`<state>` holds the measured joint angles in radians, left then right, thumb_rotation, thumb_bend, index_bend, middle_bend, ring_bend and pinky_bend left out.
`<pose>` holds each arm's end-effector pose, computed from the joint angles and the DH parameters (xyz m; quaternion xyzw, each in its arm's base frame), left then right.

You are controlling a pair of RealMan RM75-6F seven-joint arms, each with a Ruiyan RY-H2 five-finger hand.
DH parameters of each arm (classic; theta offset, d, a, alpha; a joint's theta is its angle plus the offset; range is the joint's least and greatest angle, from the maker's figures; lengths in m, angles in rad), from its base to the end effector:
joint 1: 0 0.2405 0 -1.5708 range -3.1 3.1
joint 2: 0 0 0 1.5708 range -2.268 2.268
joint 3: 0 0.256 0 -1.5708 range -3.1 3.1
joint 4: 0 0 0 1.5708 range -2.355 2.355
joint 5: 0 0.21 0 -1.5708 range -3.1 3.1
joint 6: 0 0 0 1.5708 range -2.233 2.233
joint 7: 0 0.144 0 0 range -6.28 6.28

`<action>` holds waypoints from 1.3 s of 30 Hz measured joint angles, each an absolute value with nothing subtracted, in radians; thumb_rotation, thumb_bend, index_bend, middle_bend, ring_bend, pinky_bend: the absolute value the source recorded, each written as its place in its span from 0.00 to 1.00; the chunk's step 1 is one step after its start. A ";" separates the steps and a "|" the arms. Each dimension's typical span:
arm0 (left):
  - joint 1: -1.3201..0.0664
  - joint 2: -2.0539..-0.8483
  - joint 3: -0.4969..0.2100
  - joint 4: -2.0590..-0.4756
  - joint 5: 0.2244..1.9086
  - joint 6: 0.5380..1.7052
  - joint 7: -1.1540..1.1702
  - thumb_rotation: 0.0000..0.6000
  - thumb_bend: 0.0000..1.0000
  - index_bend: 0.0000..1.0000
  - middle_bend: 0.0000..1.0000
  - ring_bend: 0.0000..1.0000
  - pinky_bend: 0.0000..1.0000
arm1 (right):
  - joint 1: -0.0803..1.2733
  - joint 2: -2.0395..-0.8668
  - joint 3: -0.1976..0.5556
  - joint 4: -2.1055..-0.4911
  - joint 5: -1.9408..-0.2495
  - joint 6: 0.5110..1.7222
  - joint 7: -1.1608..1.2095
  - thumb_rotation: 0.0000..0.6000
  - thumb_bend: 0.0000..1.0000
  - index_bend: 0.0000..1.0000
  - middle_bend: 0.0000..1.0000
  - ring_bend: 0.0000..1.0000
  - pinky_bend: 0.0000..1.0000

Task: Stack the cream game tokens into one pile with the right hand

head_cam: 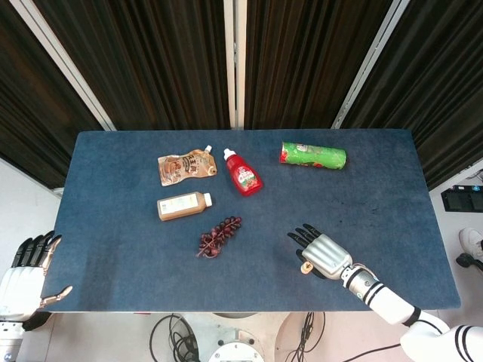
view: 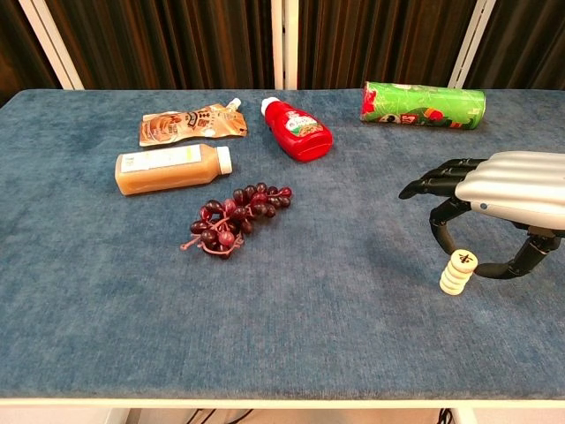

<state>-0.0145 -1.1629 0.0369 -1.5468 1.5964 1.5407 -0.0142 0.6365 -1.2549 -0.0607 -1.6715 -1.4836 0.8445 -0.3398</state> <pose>-0.3214 0.1406 0.1411 -0.6158 -0.3958 -0.3743 0.5692 -0.2044 -0.2612 0.0178 0.8752 -0.2689 0.2377 0.3243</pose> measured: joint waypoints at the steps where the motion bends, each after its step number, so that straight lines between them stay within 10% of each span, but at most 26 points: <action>1: -0.014 -1.163 0.037 -1.547 1.596 1.541 -0.014 1.00 0.12 0.00 0.00 0.00 0.00 | 0.637 -1.256 -0.061 -1.671 -1.482 0.843 -0.341 1.00 0.25 0.49 0.06 0.00 0.00; 27: -0.013 -1.162 0.035 -1.546 1.598 1.545 -0.016 1.00 0.12 0.00 0.00 0.00 0.00 | 0.636 -1.220 -0.055 -1.710 -1.491 0.867 -0.319 1.00 0.23 0.28 0.05 0.00 0.00; 39: -0.013 -1.159 0.026 -1.553 1.597 1.557 -0.006 1.00 0.12 0.00 0.00 0.00 0.00 | 0.476 -1.015 -0.089 -1.767 -1.570 1.149 -0.118 1.00 0.14 0.00 0.00 0.00 0.00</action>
